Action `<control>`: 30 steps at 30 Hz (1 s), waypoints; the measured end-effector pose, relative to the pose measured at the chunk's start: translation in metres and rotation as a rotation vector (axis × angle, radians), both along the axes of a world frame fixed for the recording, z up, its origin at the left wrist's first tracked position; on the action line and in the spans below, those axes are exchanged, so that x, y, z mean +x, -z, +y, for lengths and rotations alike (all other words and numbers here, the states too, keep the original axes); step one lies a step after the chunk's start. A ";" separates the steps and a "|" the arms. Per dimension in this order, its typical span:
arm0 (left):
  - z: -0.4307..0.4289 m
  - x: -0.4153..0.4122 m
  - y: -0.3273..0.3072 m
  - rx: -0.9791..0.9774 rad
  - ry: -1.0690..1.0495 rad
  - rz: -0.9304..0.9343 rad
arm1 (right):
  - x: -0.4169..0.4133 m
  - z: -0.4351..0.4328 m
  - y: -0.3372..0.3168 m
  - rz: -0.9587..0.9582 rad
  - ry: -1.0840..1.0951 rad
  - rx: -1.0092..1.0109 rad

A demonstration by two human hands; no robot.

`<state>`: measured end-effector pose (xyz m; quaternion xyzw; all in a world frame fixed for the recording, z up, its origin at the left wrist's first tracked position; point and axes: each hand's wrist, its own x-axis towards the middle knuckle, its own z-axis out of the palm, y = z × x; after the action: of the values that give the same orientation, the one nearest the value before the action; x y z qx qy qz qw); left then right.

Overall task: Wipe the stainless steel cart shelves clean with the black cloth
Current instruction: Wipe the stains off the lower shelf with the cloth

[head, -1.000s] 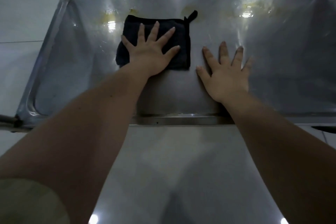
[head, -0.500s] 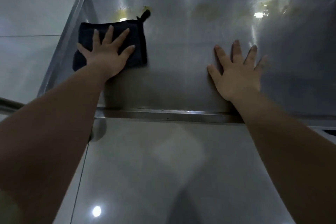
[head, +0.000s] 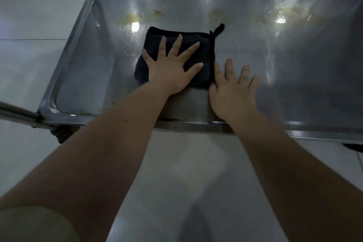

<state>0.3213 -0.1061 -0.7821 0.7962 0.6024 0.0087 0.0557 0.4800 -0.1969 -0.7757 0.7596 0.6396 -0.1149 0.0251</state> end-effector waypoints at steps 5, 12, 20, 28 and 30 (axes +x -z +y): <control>-0.001 -0.009 -0.002 -0.018 0.019 -0.014 | -0.003 -0.012 0.005 -0.052 -0.015 0.056; 0.015 -0.143 -0.009 -0.082 -0.210 0.049 | -0.002 -0.013 0.002 -0.050 -0.015 0.082; -0.005 -0.147 -0.011 -0.108 -0.264 0.052 | -0.003 -0.013 0.002 -0.082 -0.018 0.059; -0.037 -0.032 -0.004 -0.065 -0.034 0.020 | -0.003 -0.014 -0.003 -0.082 -0.059 0.014; -0.040 -0.019 -0.002 -0.041 -0.026 0.008 | -0.003 -0.021 -0.004 -0.064 -0.097 -0.002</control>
<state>0.3023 -0.1460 -0.7799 0.7870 0.6130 -0.0063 0.0695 0.4773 -0.2175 -0.7721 0.7311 0.6744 -0.0896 0.0519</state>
